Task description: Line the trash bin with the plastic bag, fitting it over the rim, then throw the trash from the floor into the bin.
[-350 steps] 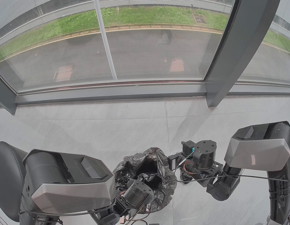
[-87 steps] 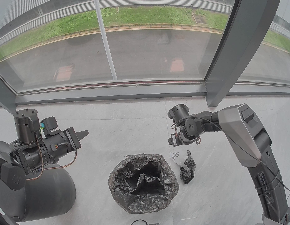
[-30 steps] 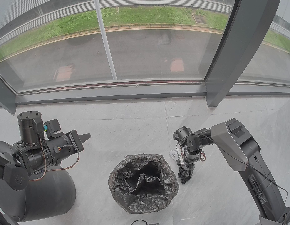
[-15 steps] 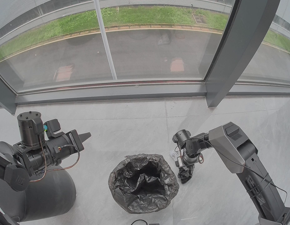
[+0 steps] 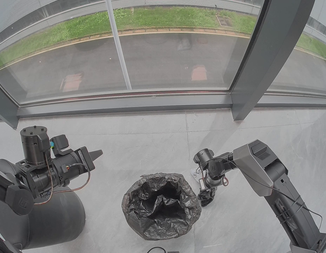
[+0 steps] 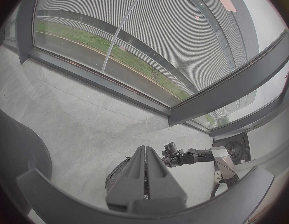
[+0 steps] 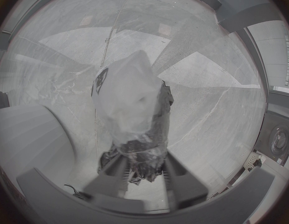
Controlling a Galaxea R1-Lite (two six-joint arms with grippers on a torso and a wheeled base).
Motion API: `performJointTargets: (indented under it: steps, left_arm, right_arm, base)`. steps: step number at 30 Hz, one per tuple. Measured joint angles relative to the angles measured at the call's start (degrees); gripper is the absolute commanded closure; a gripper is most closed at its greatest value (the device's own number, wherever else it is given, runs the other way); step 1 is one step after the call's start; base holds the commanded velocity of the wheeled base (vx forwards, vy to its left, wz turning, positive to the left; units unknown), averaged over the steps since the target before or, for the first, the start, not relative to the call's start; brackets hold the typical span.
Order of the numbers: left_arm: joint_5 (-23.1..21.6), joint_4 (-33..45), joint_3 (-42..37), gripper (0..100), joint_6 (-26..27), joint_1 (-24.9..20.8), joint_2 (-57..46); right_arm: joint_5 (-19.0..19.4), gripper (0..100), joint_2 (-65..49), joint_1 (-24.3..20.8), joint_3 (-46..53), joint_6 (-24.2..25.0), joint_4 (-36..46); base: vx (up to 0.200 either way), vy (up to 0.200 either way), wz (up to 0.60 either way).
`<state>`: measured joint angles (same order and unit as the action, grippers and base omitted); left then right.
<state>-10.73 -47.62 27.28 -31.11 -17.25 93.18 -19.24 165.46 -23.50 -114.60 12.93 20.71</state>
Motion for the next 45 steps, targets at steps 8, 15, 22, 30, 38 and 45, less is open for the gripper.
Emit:
performJointTargets:
  steps: [8,15,22,30,38,45]
  left_arm:
    - [0.0,0.0,0.0,100,0.0,0.0,0.0]
    - [0.0,0.0,0.1,100,0.0,0.0,0.0]
    - [0.0,-0.1,0.1,100,0.0,0.1,-0.3]
    - [0.0,-0.1,0.0,100,0.0,0.1,-0.4]
    - [0.0,-0.2,-0.1,100,0.0,0.0,-0.5]
    - [-0.1,-0.2,-0.3,100,0.0,0.0,-0.9]
  right_arm:
    - [-0.2,100,-0.1,0.0,0.0,0.0,0.2]
    - [-0.3,100,-1.8,-0.1,0.0,0.0,1.9]
    - [-0.7,100,-7.5,-1.0,0.0,0.0,6.7]
    - [0.2,100,-18.9,-4.1,0.0,-2.7,14.9]
    - [0.3,100,-32.3,-10.0,0.0,-11.2,24.5]
    - [-0.1,100,-41.3,-17.4,0.0,-14.5,35.2]
  base:
    - [0.000,0.000,0.00]
    - [0.000,0.000,0.00]
    - [0.000,0.000,0.00]
    - [0.000,0.000,0.00]
    - [0.000,0.000,0.00]
    - [0.000,0.000,0.00]
